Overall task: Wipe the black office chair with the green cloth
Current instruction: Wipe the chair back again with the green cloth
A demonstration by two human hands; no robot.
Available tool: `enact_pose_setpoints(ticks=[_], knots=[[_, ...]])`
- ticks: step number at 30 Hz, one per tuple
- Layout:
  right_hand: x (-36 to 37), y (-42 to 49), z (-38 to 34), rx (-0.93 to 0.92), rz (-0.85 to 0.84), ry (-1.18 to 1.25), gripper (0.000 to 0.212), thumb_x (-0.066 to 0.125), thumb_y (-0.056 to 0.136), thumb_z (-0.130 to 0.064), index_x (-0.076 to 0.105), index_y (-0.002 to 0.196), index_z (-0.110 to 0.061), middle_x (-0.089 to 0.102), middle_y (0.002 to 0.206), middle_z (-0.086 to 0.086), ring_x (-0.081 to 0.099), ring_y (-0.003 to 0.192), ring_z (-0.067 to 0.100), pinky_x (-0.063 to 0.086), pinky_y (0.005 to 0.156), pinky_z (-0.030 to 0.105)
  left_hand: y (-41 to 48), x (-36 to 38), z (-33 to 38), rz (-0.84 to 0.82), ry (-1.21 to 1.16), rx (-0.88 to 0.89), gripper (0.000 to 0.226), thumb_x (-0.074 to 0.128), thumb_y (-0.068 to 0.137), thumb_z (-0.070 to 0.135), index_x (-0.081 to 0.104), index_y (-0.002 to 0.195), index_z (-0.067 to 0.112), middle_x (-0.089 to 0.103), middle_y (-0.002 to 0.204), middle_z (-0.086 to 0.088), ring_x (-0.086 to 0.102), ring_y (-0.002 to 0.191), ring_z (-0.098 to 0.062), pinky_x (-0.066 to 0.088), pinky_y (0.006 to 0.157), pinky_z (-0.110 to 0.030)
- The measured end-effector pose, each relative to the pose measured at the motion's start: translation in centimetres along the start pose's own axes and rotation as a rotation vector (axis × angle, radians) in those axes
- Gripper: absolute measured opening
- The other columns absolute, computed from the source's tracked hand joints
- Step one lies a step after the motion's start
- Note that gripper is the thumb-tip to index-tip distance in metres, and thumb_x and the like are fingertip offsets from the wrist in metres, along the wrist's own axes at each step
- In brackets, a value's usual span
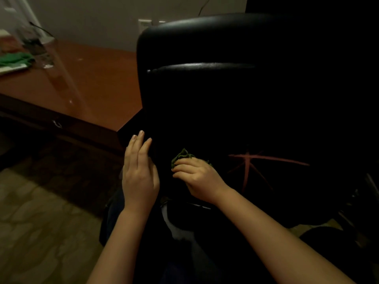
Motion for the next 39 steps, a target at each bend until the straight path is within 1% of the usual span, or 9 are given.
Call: enact_pose_setpoints(ticks=[7, 11, 16, 22, 25, 29, 31, 35, 39], knots=[[-2.5, -0.6, 1.4, 0.038, 0.048, -0.103, 0.017, 0.070, 0.074, 0.011, 0.073, 0.086, -0.001, 0.072, 0.101, 0.011, 0.066, 0.107, 0.028, 0.051, 0.094, 0.038, 1.1, 1.8, 1.5, -0.059, -0.084, 0.043, 0.045, 0.038, 0.098, 0.014, 0.043, 0.141, 0.002, 0.035, 0.154, -0.013, 0.026, 0.146, -0.027, 0.024, 0.120, -0.036], [-5.7, -0.8, 3.1, 0.140, 0.115, -0.168, 0.013, 0.064, 0.079, 0.009, 0.071, 0.085, -0.001, 0.071, 0.103, 0.011, 0.065, 0.108, 0.029, 0.050, 0.093, 0.038, 1.7, 3.4, 3.3, -0.098, -0.136, 0.100, 0.043, 0.039, 0.099, 0.012, 0.044, 0.140, 0.002, 0.036, 0.154, -0.012, 0.026, 0.146, -0.025, 0.024, 0.120, -0.035], [-11.7, -2.3, 4.9, 0.259, 0.210, -0.295, 0.010, 0.066, 0.079, 0.006, 0.071, 0.087, 0.000, 0.070, 0.105, 0.012, 0.063, 0.110, 0.032, 0.050, 0.094, 0.040, 2.6, 5.4, 5.8, -0.149, -0.217, 0.169, 0.042, 0.038, 0.100, 0.012, 0.045, 0.140, 0.002, 0.036, 0.154, -0.011, 0.025, 0.147, -0.023, 0.028, 0.118, -0.044], [-18.4, -5.9, 5.8, 0.500, 0.331, -0.484, 0.018, 0.058, 0.079, 0.012, 0.070, 0.090, 0.002, 0.068, 0.110, 0.015, 0.060, 0.113, 0.035, 0.046, 0.100, 0.045, 3.1, 8.1, 9.5, -0.199, -0.337, 0.285, 0.051, 0.054, 0.090, -0.011, 0.044, 0.140, 0.000, 0.036, 0.153, -0.014, 0.026, 0.146, -0.027, 0.035, 0.111, -0.057], [-21.9, -8.8, 5.4, 0.607, 0.440, -0.594, 0.028, 0.054, 0.077, 0.016, 0.069, 0.097, 0.004, 0.066, 0.116, 0.016, 0.056, 0.118, 0.034, 0.042, 0.105, 0.043, 3.2, 9.3, 11.8, -0.227, -0.392, 0.350, 0.050, 0.052, 0.092, -0.008, 0.044, 0.140, 0.000, 0.036, 0.153, -0.014, 0.025, 0.146, -0.027, 0.034, 0.112, -0.057], [-24.9, -12.2, 3.8, 0.780, 0.515, -0.730, 0.053, 0.050, 0.073, 0.020, 0.061, 0.122, 0.002, 0.053, 0.136, 0.016, 0.046, 0.130, 0.028, 0.031, 0.114, 0.030, 3.3, 10.7, 14.9, -0.257, -0.460, 0.461, 0.045, 0.044, 0.095, -0.001, 0.045, 0.140, -0.001, 0.037, 0.152, -0.016, 0.027, 0.145, -0.028, 0.034, 0.111, -0.058], [-25.9, -13.6, 2.9, 0.847, 0.532, -0.785, 0.059, 0.050, 0.073, 0.020, 0.055, 0.130, 0.003, 0.048, 0.140, 0.016, 0.042, 0.133, 0.025, 0.029, 0.116, 0.027, 3.2, 11.3, 16.6, -0.274, -0.497, 0.511, 0.045, 0.039, 0.096, 0.002, 0.044, 0.140, 0.000, 0.037, 0.152, -0.016, 0.027, 0.146, -0.028, 0.033, 0.112, -0.057], [-27.1, -16.2, 1.2, 0.916, 0.539, -0.886, 0.055, 0.048, 0.078, 0.019, 0.055, 0.130, 0.004, 0.050, 0.139, 0.017, 0.040, 0.133, 0.025, 0.024, 0.117, 0.025, 2.8, 12.1, 19.8, -0.295, -0.583, 0.607, 0.046, 0.038, 0.096, 0.004, 0.041, 0.143, 0.002, 0.034, 0.154, -0.015, 0.024, 0.147, -0.027, 0.026, 0.118, -0.052], [-27.1, -18.9, -0.9, 0.958, 0.571, -0.943, 0.051, 0.047, 0.082, 0.014, 0.057, 0.130, 0.001, 0.051, 0.140, 0.015, 0.042, 0.134, 0.028, 0.026, 0.117, 0.028, 2.2, 12.5, 22.8, -0.312, -0.671, 0.671, 0.049, 0.044, 0.095, 0.001, 0.040, 0.144, 0.003, 0.033, 0.155, -0.014, 0.022, 0.148, -0.025, 0.019, 0.121, -0.046]])
Point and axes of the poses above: each hand's wrist, its own y-axis towards the middle knuckle, its own x-axis out of the palm, z = x × y, the point moved 4 cm from there along y, towards the middle knuckle
